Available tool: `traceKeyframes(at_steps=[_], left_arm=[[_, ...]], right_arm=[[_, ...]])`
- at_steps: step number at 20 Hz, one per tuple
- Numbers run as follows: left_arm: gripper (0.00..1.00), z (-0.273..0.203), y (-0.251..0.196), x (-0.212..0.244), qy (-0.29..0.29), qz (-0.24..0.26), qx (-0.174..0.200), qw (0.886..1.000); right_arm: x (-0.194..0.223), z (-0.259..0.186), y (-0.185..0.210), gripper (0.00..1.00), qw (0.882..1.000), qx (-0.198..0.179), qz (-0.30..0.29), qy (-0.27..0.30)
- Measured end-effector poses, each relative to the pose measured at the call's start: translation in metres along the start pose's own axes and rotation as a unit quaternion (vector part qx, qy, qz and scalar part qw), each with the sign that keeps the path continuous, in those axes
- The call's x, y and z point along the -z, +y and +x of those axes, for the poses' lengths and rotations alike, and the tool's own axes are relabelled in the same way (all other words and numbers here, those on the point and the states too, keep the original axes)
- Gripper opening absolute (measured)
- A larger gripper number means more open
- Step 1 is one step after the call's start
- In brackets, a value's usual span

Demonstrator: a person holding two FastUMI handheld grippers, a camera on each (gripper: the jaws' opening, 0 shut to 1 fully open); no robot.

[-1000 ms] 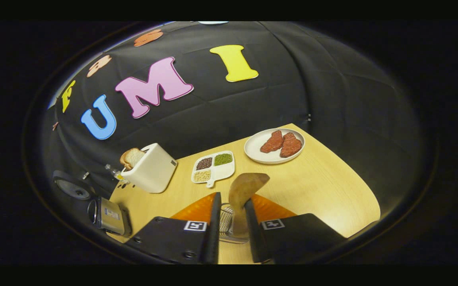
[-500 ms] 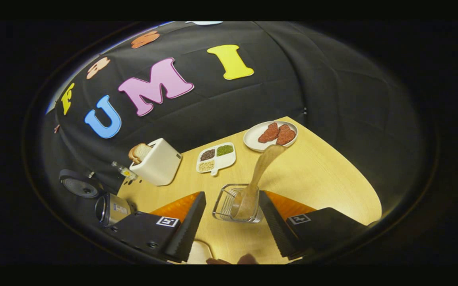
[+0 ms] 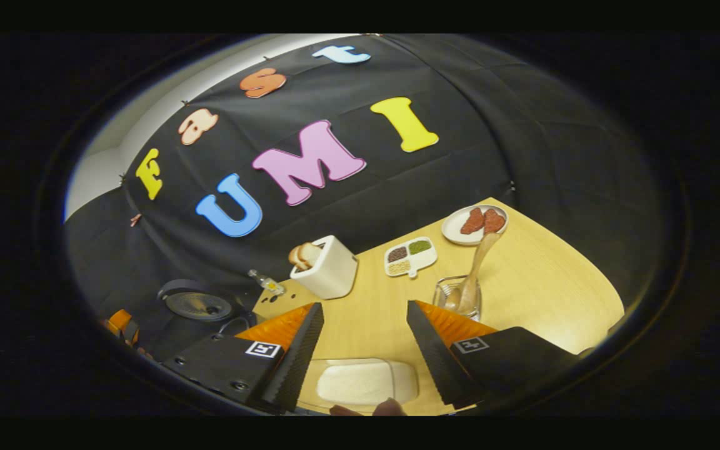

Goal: Close the left gripper, press the button to open the rice cooker; take a wooden spoon from the chopstick holder with the right hand, scoop a spoonful of rice and pour it into the rice cooker, then put the wooden spoon back into the chopstick holder.

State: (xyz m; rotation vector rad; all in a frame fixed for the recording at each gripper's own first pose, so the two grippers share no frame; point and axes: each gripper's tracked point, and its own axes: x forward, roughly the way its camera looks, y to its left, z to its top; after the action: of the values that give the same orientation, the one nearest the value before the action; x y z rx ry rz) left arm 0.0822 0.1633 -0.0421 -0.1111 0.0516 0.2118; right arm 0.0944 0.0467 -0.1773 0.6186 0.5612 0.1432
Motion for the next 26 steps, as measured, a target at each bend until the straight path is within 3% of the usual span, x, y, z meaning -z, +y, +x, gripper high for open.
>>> traceKeyframes(at_steps=[3,6,7,8,9,16,20,23,24,26], left_arm=[[0.89,0.019,0.006,-0.014,-0.015,0.001,0.011,1.0],[0.89,0.047,0.018,-0.03,-0.032,0.003,0.011,0.999],[0.89,0.058,0.024,-0.039,-0.038,0.009,0.006,0.999],[0.89,0.071,0.029,-0.048,-0.047,0.016,0.003,0.999],[0.89,0.085,0.032,-0.057,-0.052,0.024,0.002,0.998],[0.89,0.185,0.032,-0.065,-0.044,0.078,-0.01,0.996],[0.89,0.221,0.044,-0.038,0.017,0.075,-0.031,0.997],[0.89,0.224,0.059,-0.003,0.087,0.044,-0.059,0.993],[0.92,0.225,0.058,-0.007,0.078,0.052,-0.058,0.994],[0.89,0.215,0.057,0.001,0.101,0.064,-0.058,0.991]], right_arm=[[0.014,-0.022,0.041,0.86,1.0,-0.027,-0.013,0.007],[0.024,-0.037,0.065,0.94,0.998,-0.03,-0.061,0.0],[0.028,-0.04,0.072,0.85,0.997,-0.033,-0.073,-0.002],[0.034,-0.044,0.081,0.94,0.996,-0.038,-0.078,0.0],[0.04,-0.045,0.088,0.95,0.996,-0.043,-0.075,0.004],[0.065,-0.048,0.105,0.95,0.995,-0.052,-0.077,0.024],[0.067,-0.05,0.107,0.95,0.995,-0.053,-0.082,0.026],[0.071,-0.048,0.109,0.95,0.995,-0.053,-0.079,0.03],[0.073,-0.048,0.109,0.95,0.995,-0.054,-0.081,0.032],[0.078,-0.048,0.111,0.95,0.994,-0.058,-0.082,0.036]])
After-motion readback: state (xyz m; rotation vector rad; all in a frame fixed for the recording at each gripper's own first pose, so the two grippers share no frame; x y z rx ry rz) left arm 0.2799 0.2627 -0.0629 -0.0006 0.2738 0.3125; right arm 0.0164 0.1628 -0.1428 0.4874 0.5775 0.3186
